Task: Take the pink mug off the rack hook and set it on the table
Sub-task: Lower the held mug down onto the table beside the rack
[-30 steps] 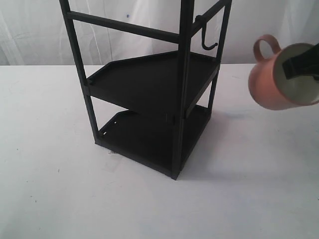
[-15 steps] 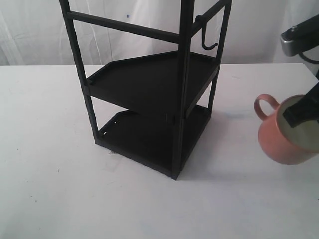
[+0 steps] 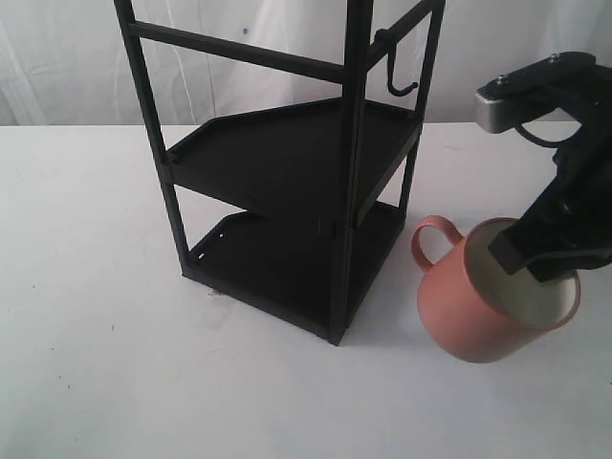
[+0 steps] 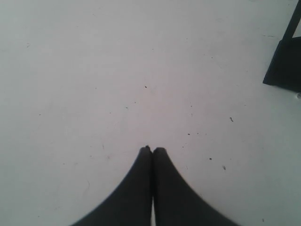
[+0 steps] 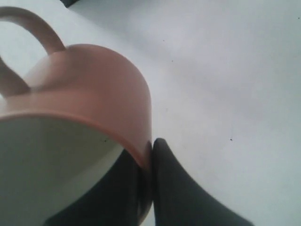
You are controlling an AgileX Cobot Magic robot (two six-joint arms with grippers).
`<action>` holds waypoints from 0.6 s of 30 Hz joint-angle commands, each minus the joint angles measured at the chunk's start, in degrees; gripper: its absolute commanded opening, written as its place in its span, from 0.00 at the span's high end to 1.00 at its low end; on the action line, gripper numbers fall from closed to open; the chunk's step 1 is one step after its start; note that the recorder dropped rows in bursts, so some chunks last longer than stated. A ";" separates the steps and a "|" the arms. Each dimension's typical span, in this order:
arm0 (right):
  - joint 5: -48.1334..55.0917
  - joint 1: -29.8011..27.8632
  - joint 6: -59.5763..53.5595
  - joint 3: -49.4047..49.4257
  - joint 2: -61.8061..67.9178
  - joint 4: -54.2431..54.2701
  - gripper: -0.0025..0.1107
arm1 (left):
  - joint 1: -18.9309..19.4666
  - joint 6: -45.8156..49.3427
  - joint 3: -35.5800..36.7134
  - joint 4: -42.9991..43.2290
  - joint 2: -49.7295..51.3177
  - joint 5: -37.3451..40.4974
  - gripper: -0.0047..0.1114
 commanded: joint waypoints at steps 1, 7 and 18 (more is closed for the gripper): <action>-0.14 -0.07 -0.65 -0.05 -0.07 0.44 0.93 | -0.39 -0.18 0.21 -0.01 -0.25 -0.06 0.96; -3.89 -0.07 1.41 2.09 -0.07 -0.45 0.93 | -0.39 -0.18 0.21 -0.01 -0.25 -0.06 0.96; -12.37 -0.07 7.05 6.65 0.57 -5.23 0.93 | -0.39 -0.18 0.21 -0.01 -0.25 -0.06 0.96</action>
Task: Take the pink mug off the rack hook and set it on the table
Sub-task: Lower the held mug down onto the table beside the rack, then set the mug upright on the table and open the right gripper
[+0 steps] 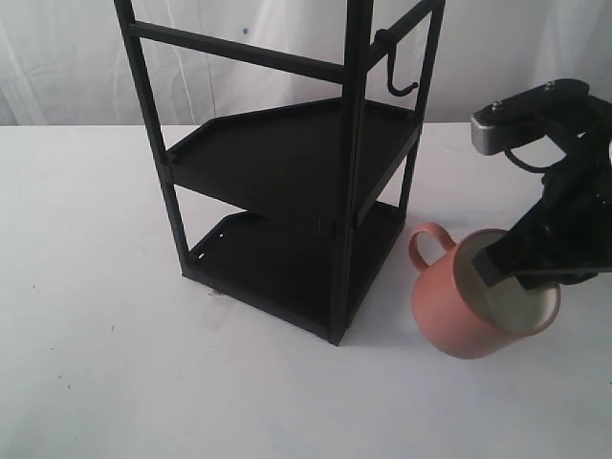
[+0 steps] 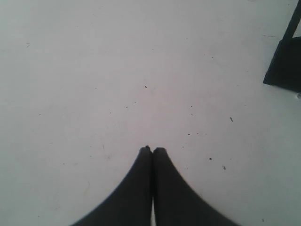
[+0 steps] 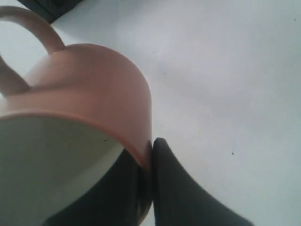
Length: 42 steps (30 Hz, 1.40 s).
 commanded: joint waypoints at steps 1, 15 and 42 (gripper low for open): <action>-3.31 -0.07 2.81 0.37 0.94 -4.39 0.93 | -0.39 -0.18 0.21 -0.01 -0.25 -0.06 0.96; -14.94 -0.07 8.74 0.37 11.59 -6.42 0.93 | -0.39 -0.18 0.21 -0.01 -0.25 -0.06 0.96; -15.68 -0.20 3.55 -1.14 20.77 -7.27 0.93 | -0.39 -0.18 0.21 -0.01 -0.25 -0.06 0.96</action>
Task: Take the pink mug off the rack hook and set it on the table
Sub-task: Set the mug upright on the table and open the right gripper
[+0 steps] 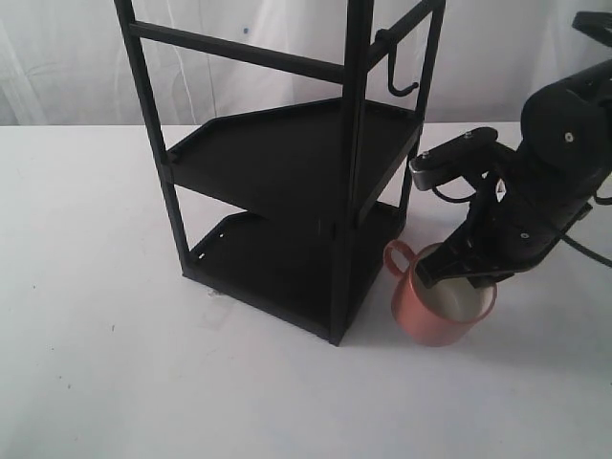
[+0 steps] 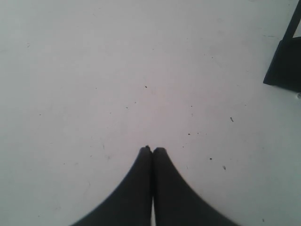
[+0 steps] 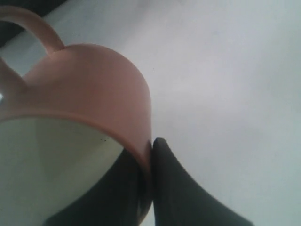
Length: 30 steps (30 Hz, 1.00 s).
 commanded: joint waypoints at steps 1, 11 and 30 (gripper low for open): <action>-0.66 -0.20 -0.08 -0.55 1.25 -0.16 0.93 | -0.39 -0.18 0.21 -0.01 -0.25 -0.06 0.96; -2.74 -0.20 0.75 -0.43 1.25 -0.16 0.93 | -0.39 -0.18 0.21 -0.01 -0.25 -0.06 0.96; -5.91 -0.20 1.40 1.01 4.46 0.42 0.93 | -0.39 -0.18 0.21 -0.01 -0.25 -0.06 0.96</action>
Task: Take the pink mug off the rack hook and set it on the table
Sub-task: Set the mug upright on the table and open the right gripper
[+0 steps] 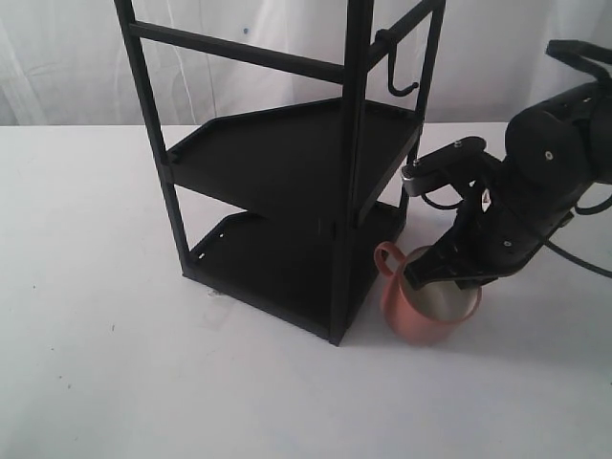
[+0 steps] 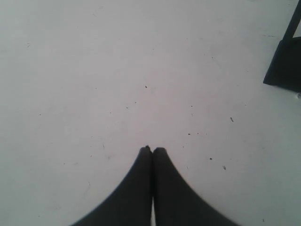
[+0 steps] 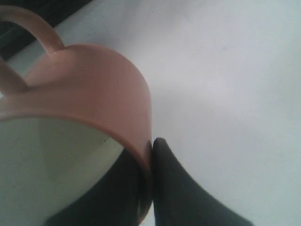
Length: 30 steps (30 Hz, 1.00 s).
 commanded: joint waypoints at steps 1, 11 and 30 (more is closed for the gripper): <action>-0.33 -0.20 0.46 0.29 1.90 0.30 0.93 | -0.39 -0.18 0.21 -0.01 -0.25 -0.06 0.96; 0.00 -0.20 0.46 0.18 2.26 0.93 0.93 | -0.39 -0.18 0.21 -0.01 -0.25 -0.06 0.96; 3.23 -0.20 5.00 -1.28 2.26 -2.49 0.74 | -0.39 -0.18 0.21 -0.01 -0.25 -0.06 0.96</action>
